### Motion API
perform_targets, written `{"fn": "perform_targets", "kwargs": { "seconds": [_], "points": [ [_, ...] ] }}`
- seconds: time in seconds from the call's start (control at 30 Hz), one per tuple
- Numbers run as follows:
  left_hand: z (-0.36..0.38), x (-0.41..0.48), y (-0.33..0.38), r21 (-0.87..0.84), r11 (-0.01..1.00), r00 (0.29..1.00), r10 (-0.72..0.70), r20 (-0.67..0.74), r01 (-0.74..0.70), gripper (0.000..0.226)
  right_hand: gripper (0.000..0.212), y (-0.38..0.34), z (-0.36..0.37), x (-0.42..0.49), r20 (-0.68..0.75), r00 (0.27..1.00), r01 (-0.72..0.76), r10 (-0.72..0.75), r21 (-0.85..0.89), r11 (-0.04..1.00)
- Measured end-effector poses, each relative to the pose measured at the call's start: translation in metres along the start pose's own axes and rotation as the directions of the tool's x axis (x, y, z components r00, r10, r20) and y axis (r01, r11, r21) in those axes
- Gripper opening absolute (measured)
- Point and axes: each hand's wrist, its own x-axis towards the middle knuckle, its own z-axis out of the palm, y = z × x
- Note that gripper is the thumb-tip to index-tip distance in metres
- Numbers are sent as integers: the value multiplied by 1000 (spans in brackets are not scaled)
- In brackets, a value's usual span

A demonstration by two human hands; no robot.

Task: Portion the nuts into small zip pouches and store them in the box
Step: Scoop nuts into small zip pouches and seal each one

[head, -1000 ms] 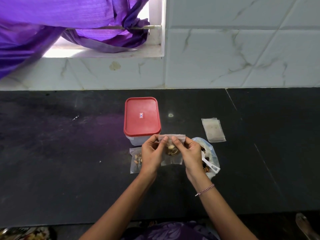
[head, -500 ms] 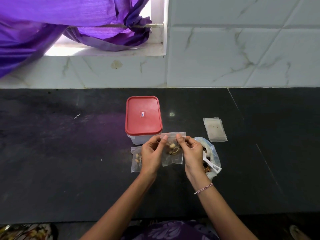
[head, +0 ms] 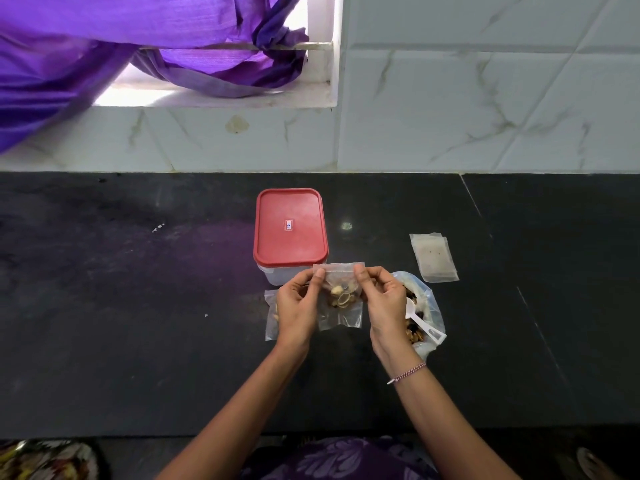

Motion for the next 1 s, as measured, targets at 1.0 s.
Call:
{"fn": "perform_targets", "kwargs": {
  "seconds": [1.0],
  "points": [
    [-97,20,-58,580,795,951,13,-309,178,13,10,79,44,-4,154,981,-39,121,-453,891]
  ]
}}
